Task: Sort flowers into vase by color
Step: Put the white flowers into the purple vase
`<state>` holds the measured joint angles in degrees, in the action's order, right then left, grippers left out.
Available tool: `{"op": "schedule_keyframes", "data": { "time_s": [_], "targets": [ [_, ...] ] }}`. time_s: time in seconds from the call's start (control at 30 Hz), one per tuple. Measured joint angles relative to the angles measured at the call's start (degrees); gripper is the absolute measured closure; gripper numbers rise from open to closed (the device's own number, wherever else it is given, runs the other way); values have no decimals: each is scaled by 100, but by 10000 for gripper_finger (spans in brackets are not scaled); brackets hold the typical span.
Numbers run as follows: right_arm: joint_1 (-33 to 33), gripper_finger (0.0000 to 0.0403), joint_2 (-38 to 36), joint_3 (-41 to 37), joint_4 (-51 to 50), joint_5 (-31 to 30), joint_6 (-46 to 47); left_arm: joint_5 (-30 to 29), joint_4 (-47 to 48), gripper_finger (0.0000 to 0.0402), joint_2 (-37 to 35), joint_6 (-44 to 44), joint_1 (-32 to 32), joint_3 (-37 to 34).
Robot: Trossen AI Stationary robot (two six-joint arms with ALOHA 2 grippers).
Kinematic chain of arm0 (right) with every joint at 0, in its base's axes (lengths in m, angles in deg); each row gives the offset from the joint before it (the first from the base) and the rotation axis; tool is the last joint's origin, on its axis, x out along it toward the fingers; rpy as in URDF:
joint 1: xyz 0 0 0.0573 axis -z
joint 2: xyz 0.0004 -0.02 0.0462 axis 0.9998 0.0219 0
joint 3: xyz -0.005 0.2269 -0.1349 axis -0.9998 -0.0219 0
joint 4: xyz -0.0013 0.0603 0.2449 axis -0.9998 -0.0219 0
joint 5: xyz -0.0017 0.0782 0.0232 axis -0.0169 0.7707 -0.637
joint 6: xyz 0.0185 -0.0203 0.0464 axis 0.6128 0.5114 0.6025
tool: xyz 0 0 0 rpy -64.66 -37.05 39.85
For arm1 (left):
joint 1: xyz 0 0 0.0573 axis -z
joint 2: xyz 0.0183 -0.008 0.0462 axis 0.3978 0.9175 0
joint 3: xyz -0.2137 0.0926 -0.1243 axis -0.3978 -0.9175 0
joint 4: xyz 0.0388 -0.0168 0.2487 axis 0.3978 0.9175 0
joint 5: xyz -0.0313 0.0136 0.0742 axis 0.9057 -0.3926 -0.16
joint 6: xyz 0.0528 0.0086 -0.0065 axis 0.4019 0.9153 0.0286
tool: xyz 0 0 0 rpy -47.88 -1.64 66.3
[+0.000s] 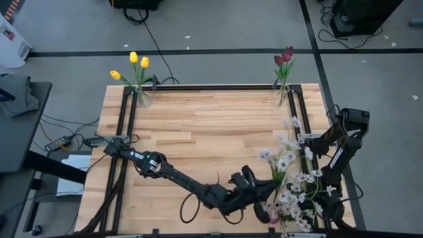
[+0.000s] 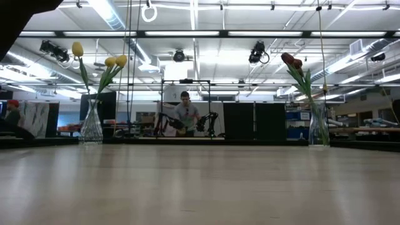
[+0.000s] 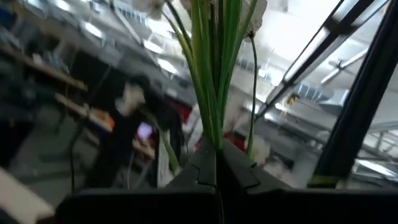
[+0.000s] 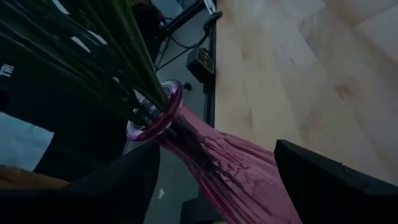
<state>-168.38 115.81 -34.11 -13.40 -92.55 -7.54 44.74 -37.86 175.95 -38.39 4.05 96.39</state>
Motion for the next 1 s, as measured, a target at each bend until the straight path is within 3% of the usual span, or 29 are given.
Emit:
{"op": "schedule_keyframes", "data": {
  "time_s": [0.43, 0.57, 0.77, 0.93, 1.0],
  "targets": [
    [0, 76, 4, 0, 0, 174, 413, -8, -2530, 400, -15, 3105, 451, 11],
    [0, 76, 4, 0, 0, 198, 427, -170, -2244, 400, -10, 3252, 832, 9],
    [0, 76, 4, -2, -16, 201, 425, -1077, -1665, 400, -6, 3402, 1364, -14],
    [0, 76, 4, -2, -46, 221, 470, -1180, -1443, 400, -6, 3206, 1510, -24],
    [26, 76, 4, -2, -49, 226, 475, -1177, -923, 400, -11, 2928, 1523, -22]
  ]
}}
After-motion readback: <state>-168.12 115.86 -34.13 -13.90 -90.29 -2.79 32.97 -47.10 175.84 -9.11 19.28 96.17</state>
